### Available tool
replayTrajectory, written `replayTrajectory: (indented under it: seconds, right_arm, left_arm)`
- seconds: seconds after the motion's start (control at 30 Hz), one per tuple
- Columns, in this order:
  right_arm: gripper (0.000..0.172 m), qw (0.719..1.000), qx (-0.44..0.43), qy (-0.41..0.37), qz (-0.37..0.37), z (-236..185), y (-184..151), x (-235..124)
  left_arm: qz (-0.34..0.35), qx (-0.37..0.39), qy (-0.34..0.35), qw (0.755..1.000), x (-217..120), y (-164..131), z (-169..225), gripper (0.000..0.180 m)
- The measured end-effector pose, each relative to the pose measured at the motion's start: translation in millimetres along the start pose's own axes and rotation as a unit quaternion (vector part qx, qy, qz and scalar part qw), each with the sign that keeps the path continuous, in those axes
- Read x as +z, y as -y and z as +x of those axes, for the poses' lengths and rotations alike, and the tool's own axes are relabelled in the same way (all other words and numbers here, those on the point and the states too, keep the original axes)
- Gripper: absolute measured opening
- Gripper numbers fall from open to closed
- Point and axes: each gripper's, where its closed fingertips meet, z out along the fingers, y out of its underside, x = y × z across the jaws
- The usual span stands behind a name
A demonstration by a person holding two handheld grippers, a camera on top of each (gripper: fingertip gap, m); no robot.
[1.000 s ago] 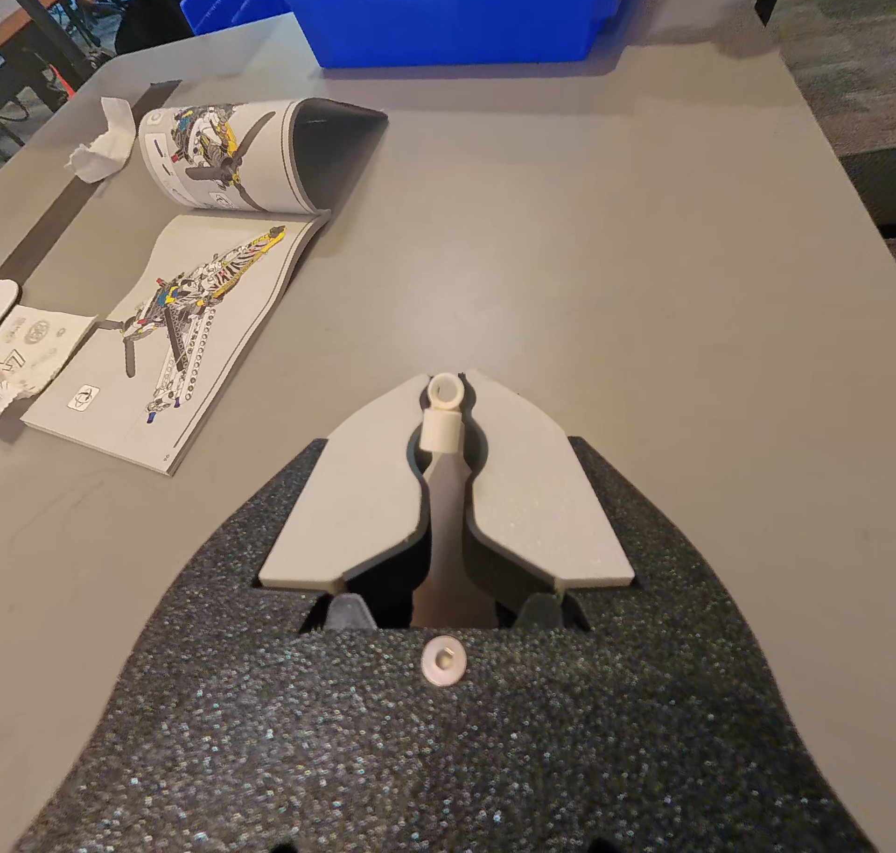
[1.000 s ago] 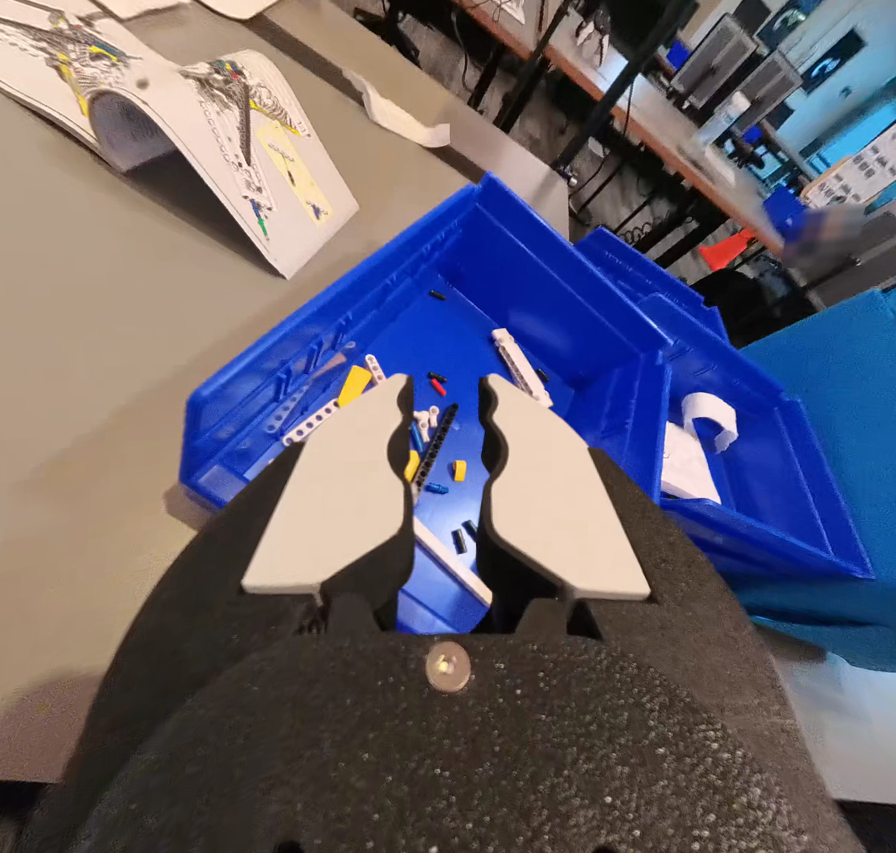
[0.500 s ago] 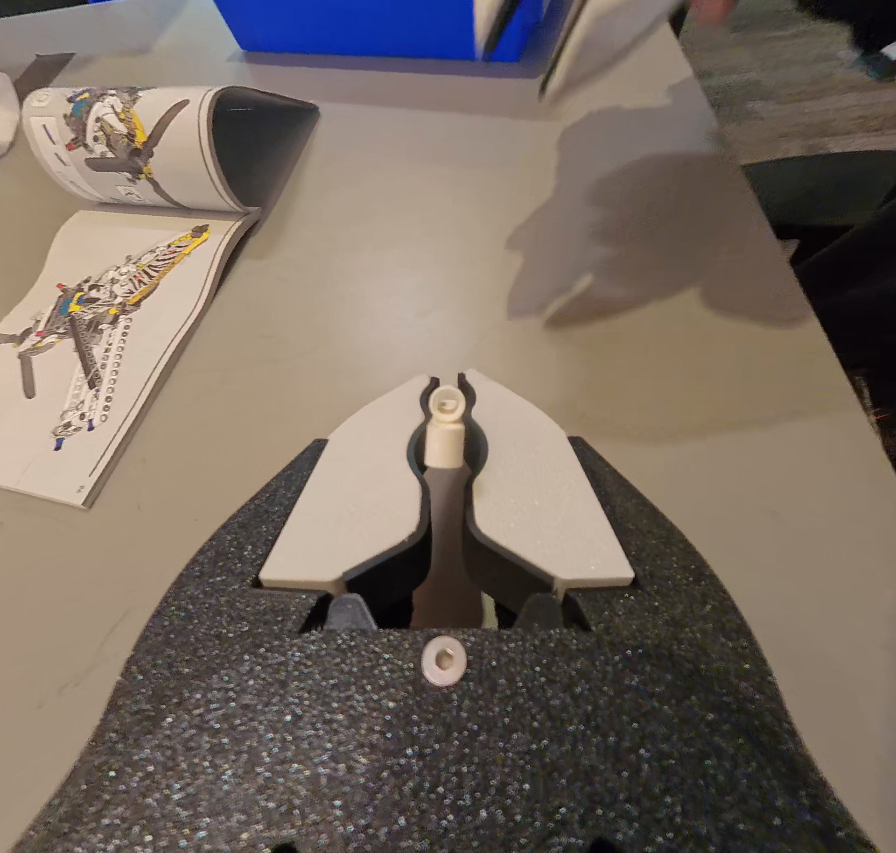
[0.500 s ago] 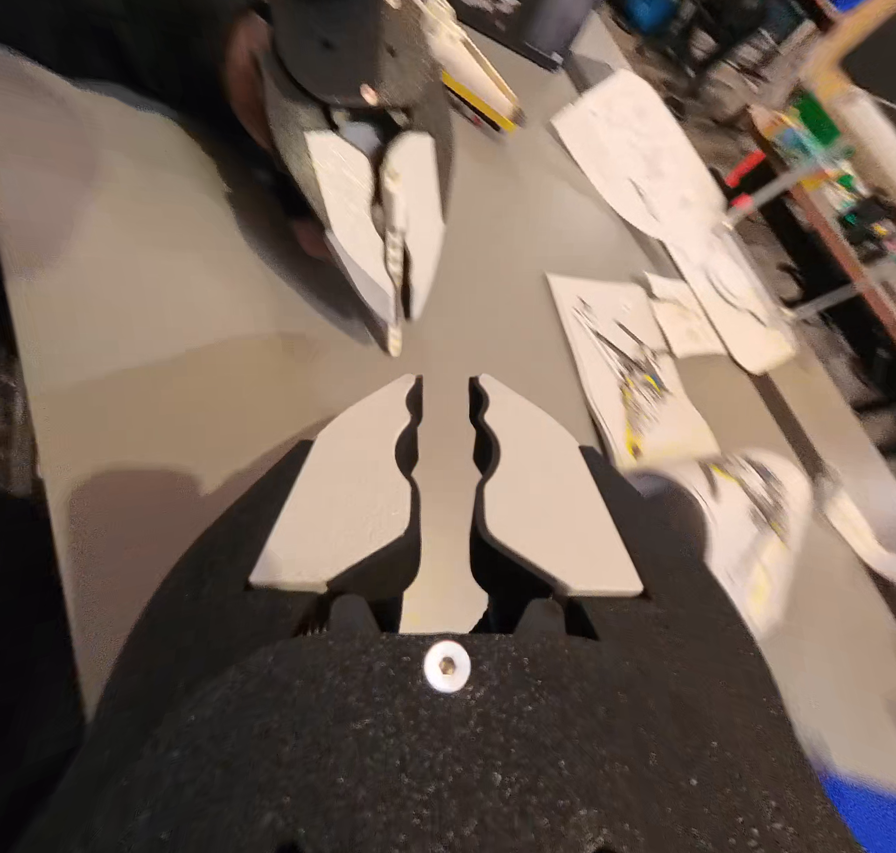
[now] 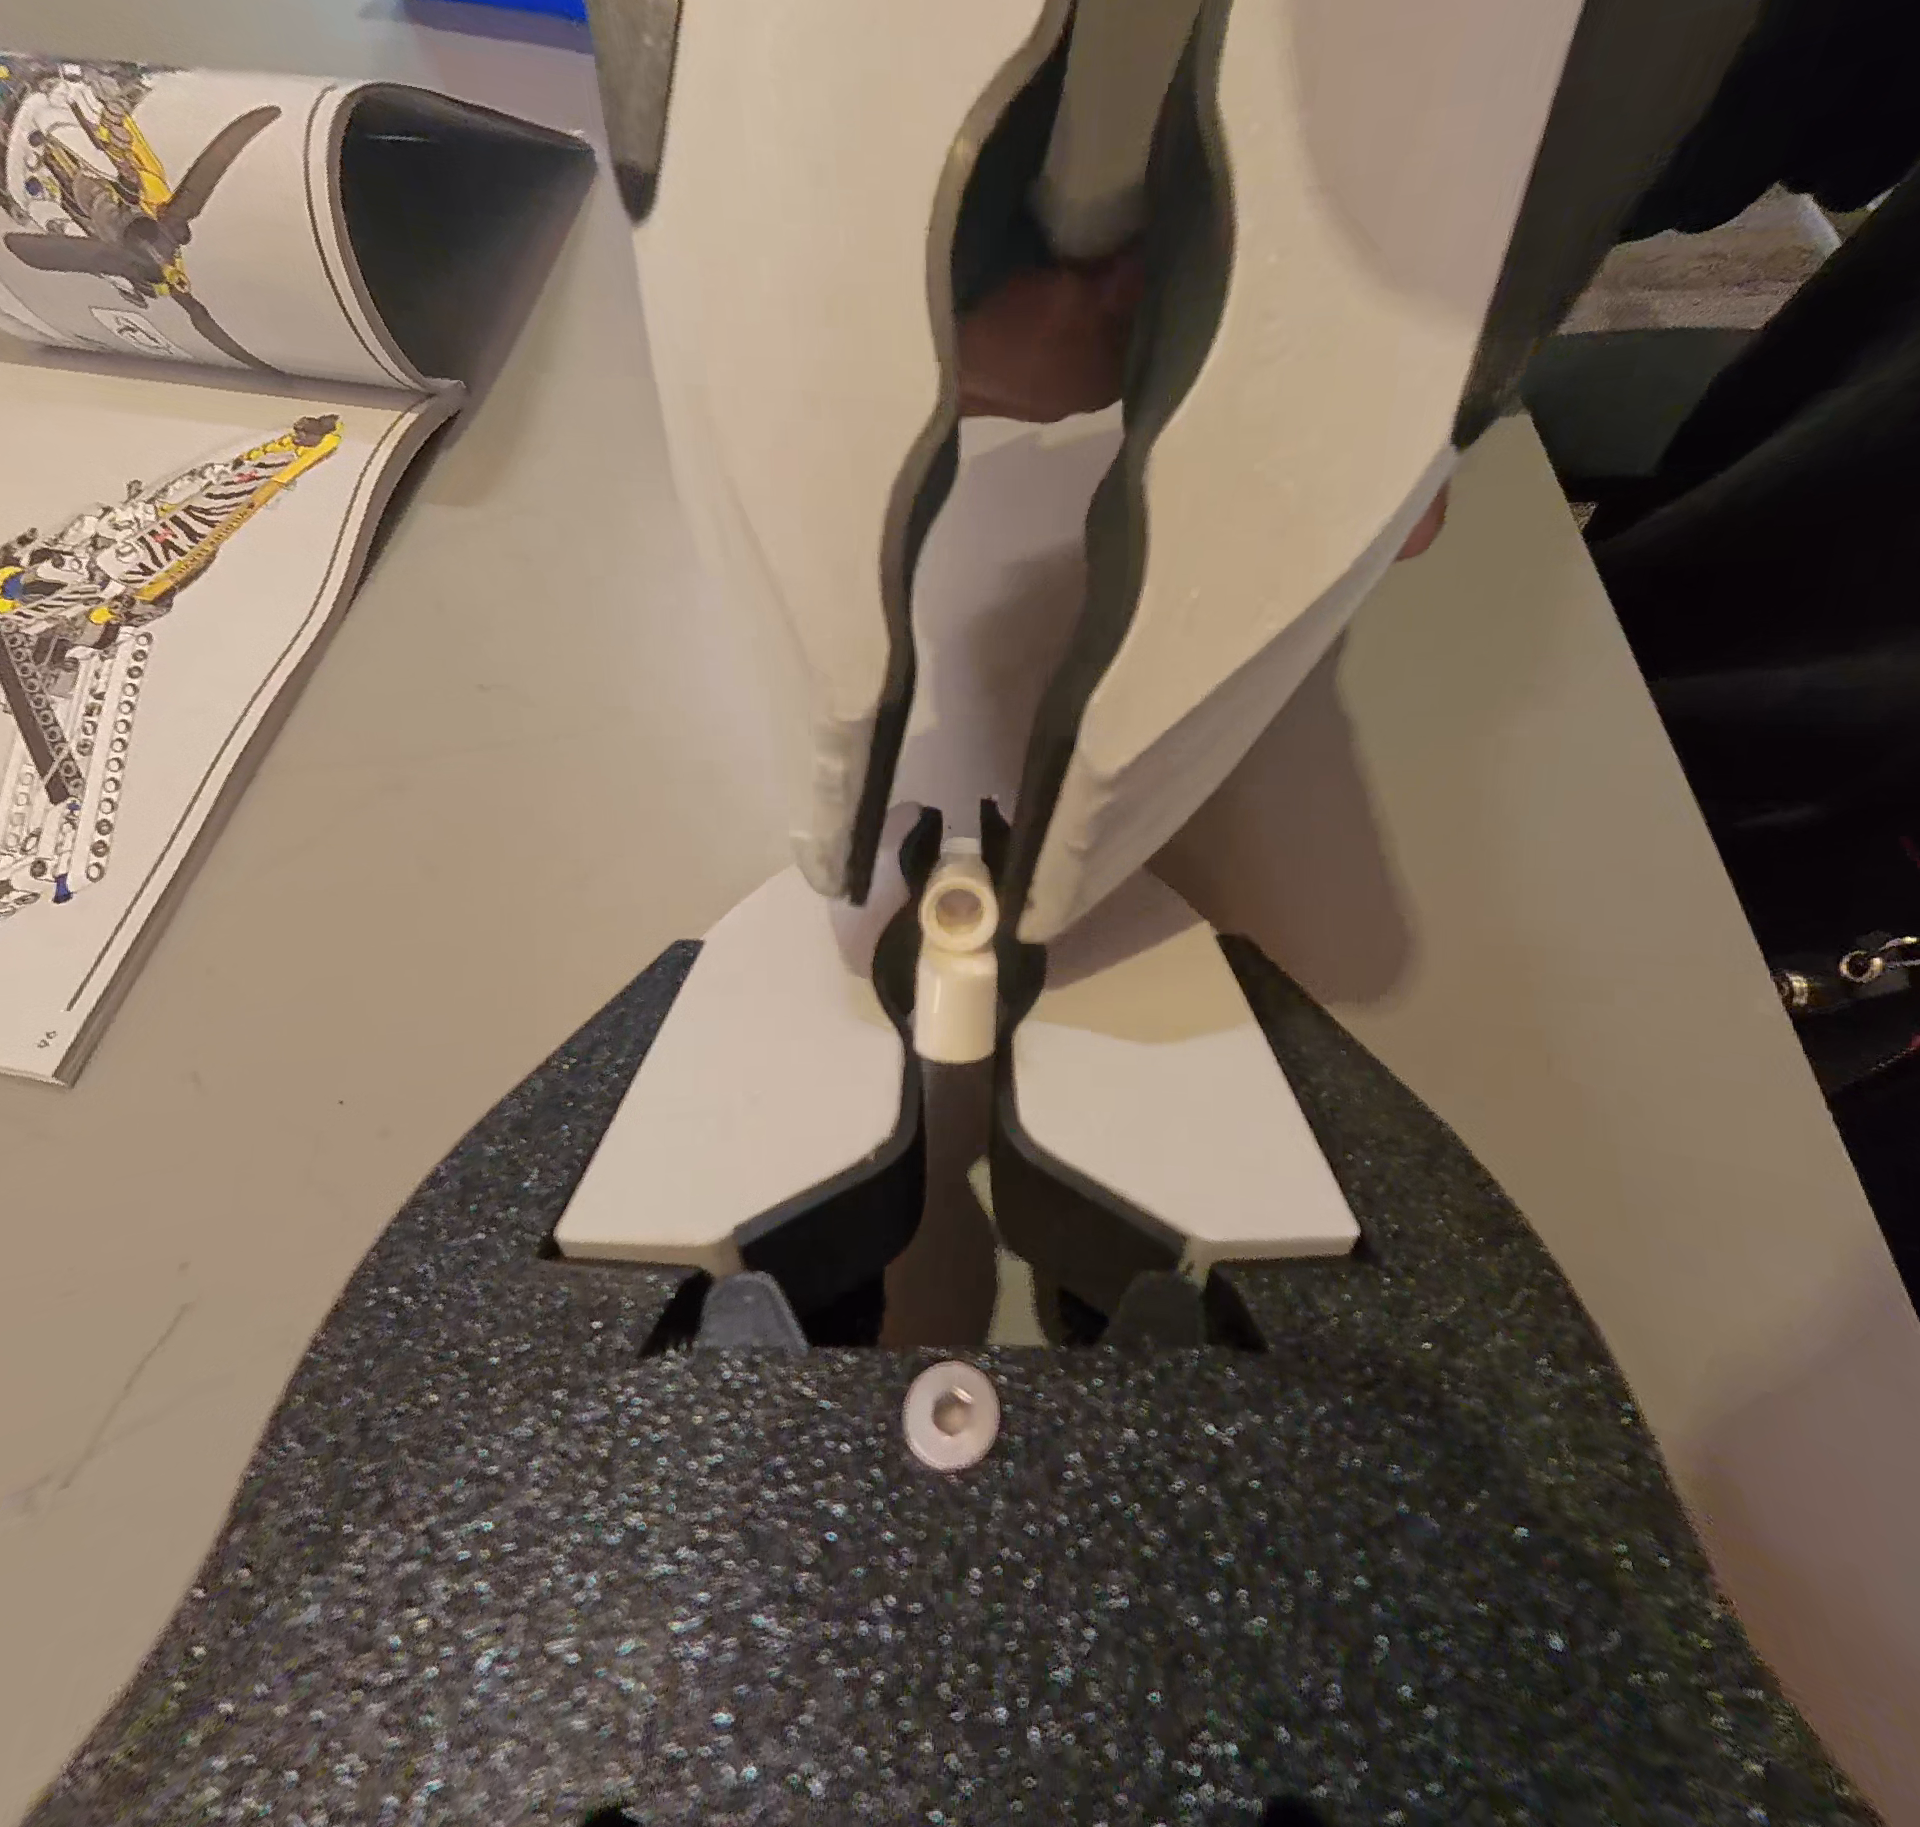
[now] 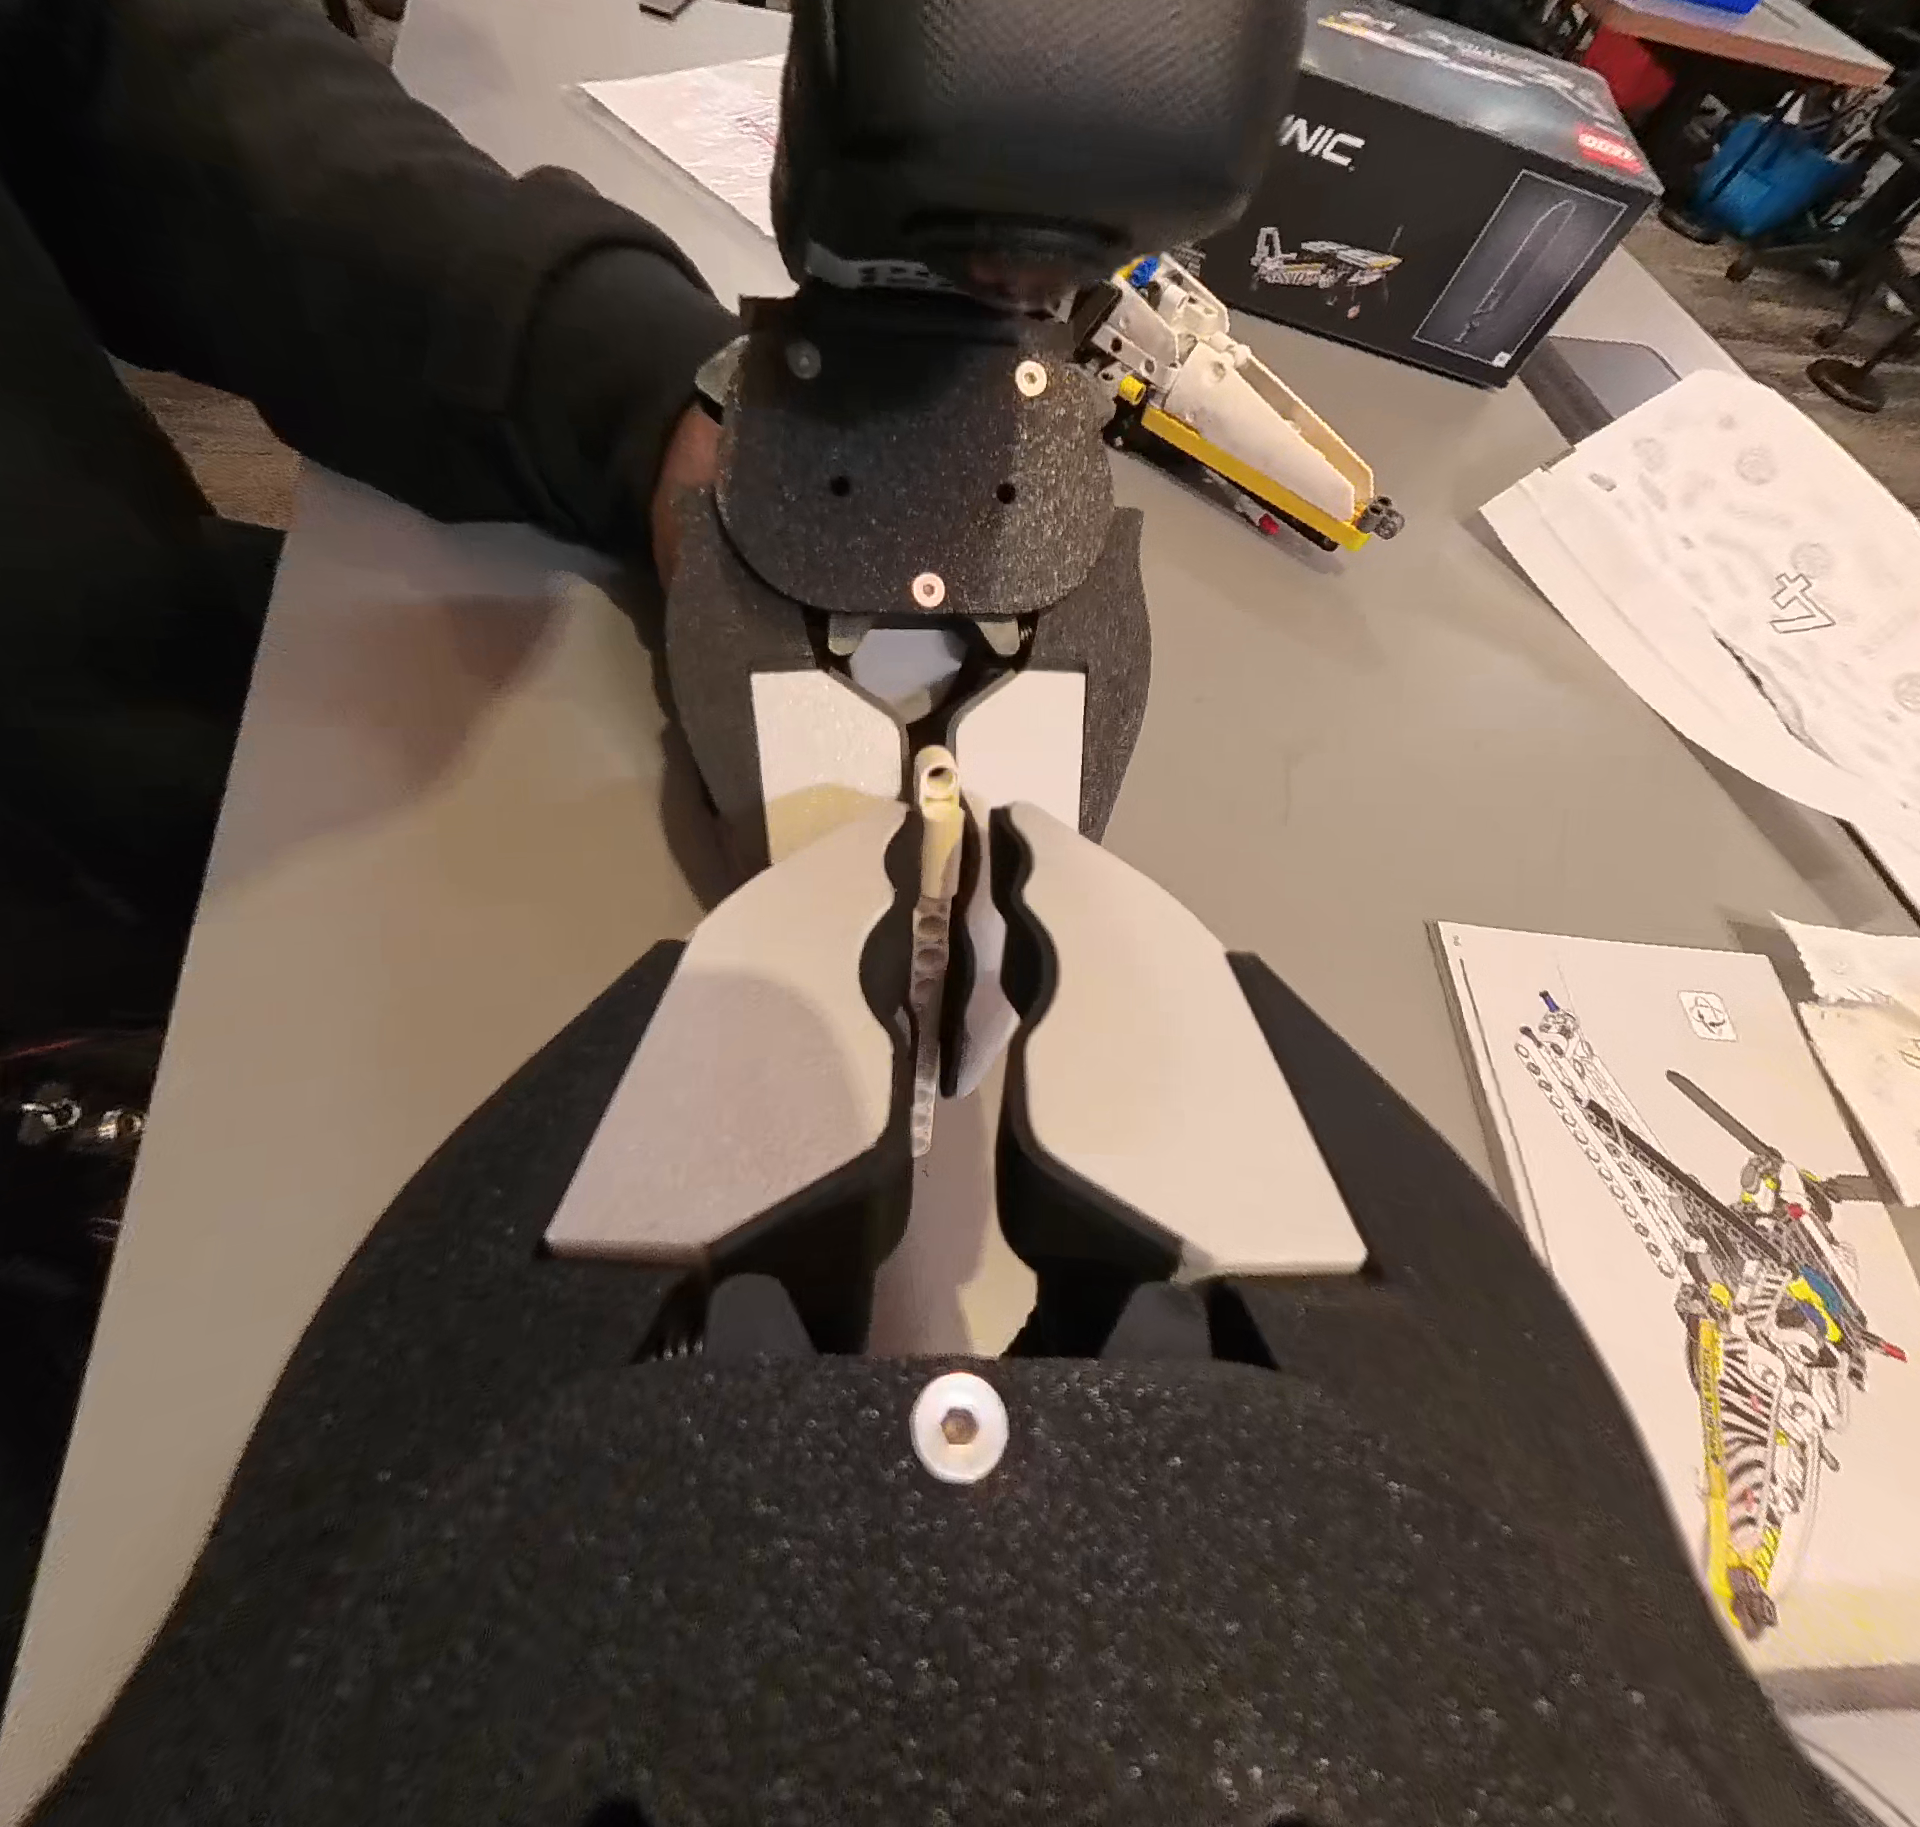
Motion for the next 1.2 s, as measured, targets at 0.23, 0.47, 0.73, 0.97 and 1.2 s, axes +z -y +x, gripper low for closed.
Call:
replayTrajectory:
  seconds: [0.23,0.47,0.73,0.97,1.2]
  right_arm:
    - [0.007,0.998,0.042,-0.009,0.043,12,7,-6]
    - [0.007,0.957,0.225,-0.014,0.182,42,15,-32]
    - [0.007,0.948,0.260,0.002,0.181,38,7,-29]
    - [0.007,0.936,0.286,0.043,0.199,34,10,-28]
    - [0.007,0.922,0.313,0.077,0.216,32,13,-29]
  left_arm:
    - [0.043,-0.012,0.008,0.999,-9,10,-8,0.010]
    - [0.232,-0.137,-0.055,0.961,-43,48,-22,0.023]
    - [0.239,-0.109,-0.016,0.965,-43,51,-27,0.011]
    - [0.245,-0.143,-0.057,0.957,-46,51,-23,0.009]
    - [0.268,-0.201,-0.118,0.935,-48,54,-19,0.009]
